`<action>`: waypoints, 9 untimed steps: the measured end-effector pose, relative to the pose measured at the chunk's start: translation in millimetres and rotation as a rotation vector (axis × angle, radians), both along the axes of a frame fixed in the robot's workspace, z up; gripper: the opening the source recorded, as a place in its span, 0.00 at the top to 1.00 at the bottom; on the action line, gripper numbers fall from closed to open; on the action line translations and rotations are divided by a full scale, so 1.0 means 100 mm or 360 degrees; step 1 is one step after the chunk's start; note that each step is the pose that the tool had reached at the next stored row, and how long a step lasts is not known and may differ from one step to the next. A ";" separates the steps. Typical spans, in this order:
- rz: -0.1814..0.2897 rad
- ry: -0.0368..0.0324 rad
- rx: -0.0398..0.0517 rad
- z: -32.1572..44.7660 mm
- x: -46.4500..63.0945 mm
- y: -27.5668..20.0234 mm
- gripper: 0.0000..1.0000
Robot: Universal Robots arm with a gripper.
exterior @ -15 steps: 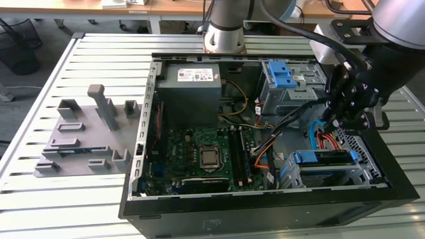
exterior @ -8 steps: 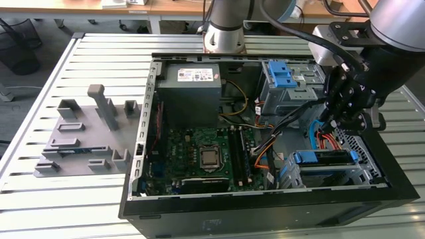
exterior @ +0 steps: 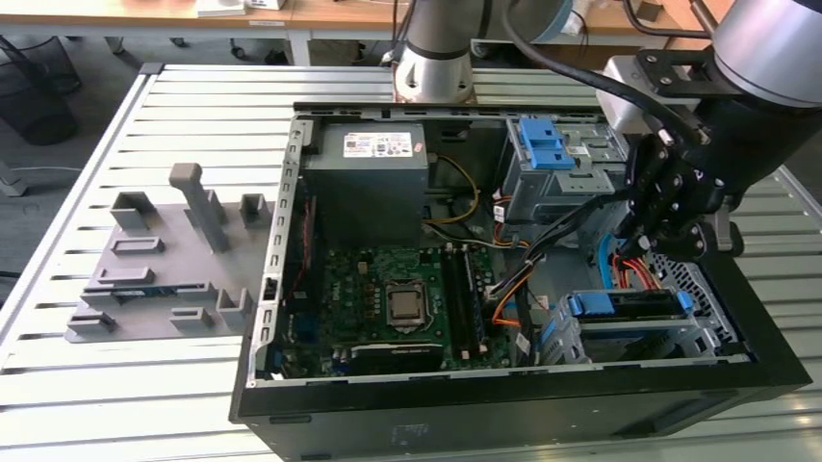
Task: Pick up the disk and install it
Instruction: 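Insert the second disk wire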
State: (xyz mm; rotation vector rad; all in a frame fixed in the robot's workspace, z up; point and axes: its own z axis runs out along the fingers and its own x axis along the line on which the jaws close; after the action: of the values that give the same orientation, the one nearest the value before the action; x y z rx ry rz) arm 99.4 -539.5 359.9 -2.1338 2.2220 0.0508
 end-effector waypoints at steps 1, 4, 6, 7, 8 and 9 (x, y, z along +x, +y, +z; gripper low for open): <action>0.0000 0.0000 0.0000 -0.007 0.00 0.000 0.75; 0.0000 0.0000 0.0000 -0.025 0.00 0.000 0.75; 0.0000 0.0000 0.0000 -0.030 0.00 0.000 0.75; 0.0000 0.0000 0.0000 -0.030 0.00 0.000 0.77; 0.0000 0.0000 0.0000 -0.031 0.00 0.000 0.77; 0.0000 0.0000 0.0000 -0.032 0.00 0.000 0.77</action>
State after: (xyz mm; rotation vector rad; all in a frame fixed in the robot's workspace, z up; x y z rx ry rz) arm 99.5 -539.5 356.7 -2.1338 2.2220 0.0508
